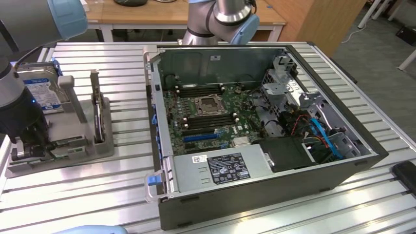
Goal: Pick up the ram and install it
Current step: 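Pick up the ram and move it above insertion slot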
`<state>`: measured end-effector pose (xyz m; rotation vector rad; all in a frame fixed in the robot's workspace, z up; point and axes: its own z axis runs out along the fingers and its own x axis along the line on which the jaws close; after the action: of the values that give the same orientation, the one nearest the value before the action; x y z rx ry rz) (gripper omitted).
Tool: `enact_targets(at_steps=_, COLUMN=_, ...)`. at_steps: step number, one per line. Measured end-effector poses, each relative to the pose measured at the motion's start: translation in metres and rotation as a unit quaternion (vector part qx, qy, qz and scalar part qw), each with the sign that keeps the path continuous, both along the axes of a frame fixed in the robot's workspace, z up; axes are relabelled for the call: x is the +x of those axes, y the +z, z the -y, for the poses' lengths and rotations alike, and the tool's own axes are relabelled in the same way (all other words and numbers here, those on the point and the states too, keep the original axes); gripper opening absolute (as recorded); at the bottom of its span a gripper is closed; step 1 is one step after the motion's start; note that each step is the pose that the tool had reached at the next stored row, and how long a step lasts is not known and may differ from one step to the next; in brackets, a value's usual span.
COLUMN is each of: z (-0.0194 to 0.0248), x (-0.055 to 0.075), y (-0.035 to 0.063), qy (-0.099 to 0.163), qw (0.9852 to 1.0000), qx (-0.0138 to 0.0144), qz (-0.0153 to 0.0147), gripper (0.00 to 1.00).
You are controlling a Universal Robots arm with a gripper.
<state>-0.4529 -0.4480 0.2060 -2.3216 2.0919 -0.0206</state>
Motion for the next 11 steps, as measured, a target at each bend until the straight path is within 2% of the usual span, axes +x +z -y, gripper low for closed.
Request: enact_targets(at_steps=11, z=0.0, x=-0.0021, y=-0.0049, qy=0.0, qw=1.0, qx=0.0, qz=0.0036, gripper=0.3)
